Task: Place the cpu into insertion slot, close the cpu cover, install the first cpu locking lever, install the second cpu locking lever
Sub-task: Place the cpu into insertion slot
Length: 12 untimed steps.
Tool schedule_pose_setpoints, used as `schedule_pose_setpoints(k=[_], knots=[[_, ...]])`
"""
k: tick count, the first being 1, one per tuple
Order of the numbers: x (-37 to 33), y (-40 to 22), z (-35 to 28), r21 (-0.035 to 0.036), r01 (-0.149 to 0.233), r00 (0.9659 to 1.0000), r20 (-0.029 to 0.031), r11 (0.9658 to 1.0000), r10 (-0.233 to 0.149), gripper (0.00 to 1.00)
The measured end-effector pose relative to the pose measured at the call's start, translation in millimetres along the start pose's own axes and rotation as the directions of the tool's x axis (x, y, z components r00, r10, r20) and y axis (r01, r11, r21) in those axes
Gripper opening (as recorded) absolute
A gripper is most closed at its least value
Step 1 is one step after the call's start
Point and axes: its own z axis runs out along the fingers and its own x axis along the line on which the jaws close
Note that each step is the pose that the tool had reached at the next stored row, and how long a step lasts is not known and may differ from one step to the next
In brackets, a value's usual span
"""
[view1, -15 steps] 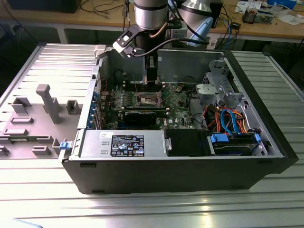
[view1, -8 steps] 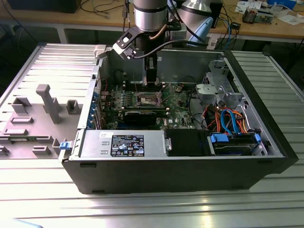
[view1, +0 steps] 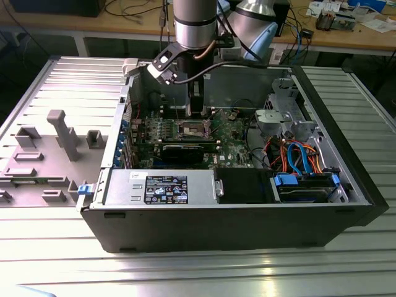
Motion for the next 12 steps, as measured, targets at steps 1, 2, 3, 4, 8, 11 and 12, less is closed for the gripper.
schedule_pose_setpoints(k=[1,2,3,4,8,11,12], knots=[[-0.1,-0.3,4.0,0.0001,0.0,1.0,0.0001,1.0,0.0,0.55],[-0.1,-0.4,5.6,0.0001,0.0,1.0,0.0002,1.0,0.0,0.55],[-0.1,-0.5,6.7,0.0001,0.0,1.0,0.0002,1.0,0.0,0.55],[0.0,-0.7,8.9,0.0001,0.0,1.0,0.0001,1.0,0.0,0.55],[0.4,-1.5,21.5,0.0001,0.0,1.0,0.0001,1.0,0.0,0.55],[0.4,-1.7,23.4,0.0001,0.0,1.0,0.0002,1.0,0.0,0.55],[0.4,-1.8,23.6,0.0001,0.0,1.0,0.0001,1.0,0.0,0.55]])
